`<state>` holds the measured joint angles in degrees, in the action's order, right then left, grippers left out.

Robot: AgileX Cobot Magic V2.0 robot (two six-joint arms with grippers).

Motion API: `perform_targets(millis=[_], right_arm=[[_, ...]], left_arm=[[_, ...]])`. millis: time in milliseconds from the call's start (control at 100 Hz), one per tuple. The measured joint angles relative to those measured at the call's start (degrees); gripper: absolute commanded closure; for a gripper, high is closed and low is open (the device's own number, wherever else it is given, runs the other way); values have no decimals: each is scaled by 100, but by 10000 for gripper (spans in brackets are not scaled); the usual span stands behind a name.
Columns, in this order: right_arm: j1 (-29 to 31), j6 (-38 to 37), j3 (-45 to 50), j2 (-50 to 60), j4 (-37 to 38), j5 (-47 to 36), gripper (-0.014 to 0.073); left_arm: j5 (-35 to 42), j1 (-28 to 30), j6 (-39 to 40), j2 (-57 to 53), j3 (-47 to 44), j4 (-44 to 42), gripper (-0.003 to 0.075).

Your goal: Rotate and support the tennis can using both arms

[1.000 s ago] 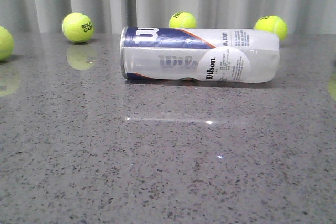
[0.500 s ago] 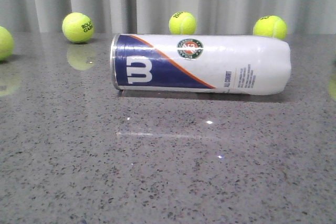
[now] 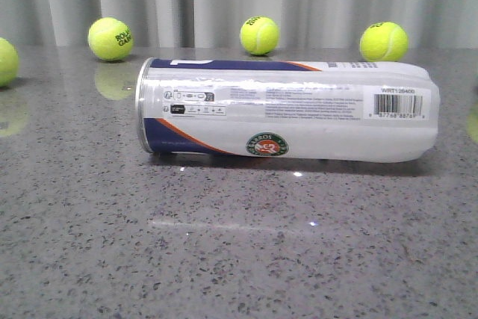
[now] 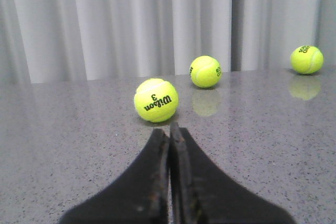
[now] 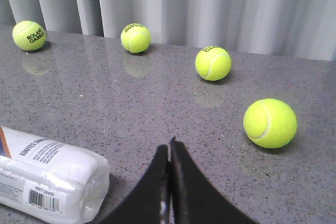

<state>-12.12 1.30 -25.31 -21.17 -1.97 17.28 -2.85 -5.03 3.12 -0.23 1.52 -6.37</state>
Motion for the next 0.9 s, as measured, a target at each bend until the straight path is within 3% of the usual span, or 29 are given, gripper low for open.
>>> perform_targets(millis=[270,630,900], right_arm=[[0,0,0,0,0,0,664],[0,0,0,0,0,0,664],[0,0,0,0,0,0,664]], left_arm=[[-1316,0,0,565,1860,81,741],[-4681,0,0,2942,4655,134,741],[-5186,0,0,3979,5271,143,741]])
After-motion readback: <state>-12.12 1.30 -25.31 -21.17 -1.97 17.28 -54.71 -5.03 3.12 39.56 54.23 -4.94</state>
